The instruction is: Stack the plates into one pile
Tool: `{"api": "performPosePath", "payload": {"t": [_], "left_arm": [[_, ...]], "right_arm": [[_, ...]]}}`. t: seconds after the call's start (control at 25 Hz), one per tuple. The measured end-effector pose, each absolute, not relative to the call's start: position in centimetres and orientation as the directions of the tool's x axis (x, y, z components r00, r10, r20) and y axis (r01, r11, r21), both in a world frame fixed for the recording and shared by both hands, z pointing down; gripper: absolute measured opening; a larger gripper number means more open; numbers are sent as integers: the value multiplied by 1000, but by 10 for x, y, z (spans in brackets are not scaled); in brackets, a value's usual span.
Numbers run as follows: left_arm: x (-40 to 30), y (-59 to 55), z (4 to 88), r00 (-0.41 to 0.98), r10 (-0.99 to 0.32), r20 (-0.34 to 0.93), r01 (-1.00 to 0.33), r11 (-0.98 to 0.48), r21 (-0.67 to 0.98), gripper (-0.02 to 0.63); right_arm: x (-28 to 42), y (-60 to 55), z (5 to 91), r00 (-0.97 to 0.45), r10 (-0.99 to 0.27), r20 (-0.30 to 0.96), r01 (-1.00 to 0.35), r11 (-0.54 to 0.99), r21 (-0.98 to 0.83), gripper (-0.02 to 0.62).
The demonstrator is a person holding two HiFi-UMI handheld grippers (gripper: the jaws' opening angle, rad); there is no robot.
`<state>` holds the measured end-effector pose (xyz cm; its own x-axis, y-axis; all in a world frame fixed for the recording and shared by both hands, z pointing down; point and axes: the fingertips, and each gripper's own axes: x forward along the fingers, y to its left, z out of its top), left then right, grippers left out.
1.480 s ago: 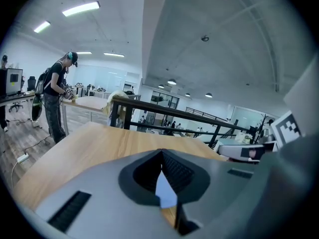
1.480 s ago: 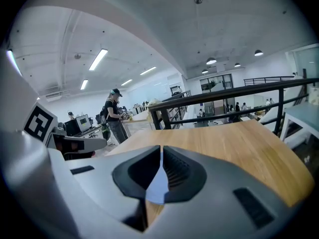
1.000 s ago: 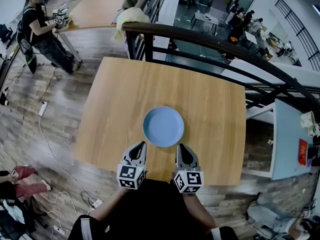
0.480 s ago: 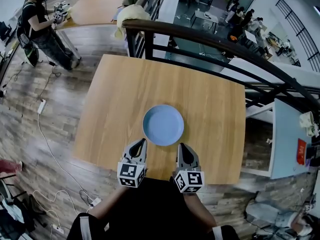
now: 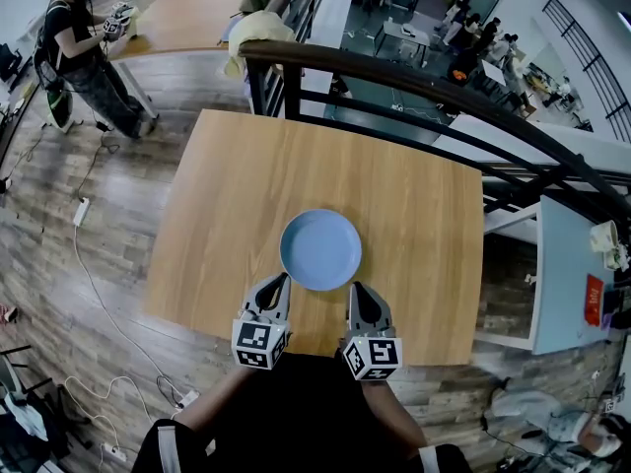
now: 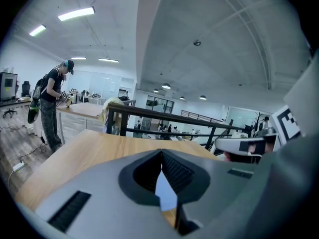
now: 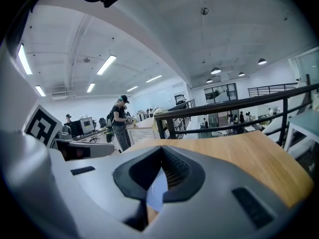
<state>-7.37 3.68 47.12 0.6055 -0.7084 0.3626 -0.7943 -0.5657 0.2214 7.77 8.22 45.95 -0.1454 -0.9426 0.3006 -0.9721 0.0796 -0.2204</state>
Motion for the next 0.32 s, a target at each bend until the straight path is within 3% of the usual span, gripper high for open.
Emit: {"api": "performPosePath", "payload": {"t": [0.32], "left_arm": [[-75,36,477,603,-705,374,-797,-556,237,23]], "right_arm": [[77,79,460,-150,-944,295,-971,84,-225,31]]}}
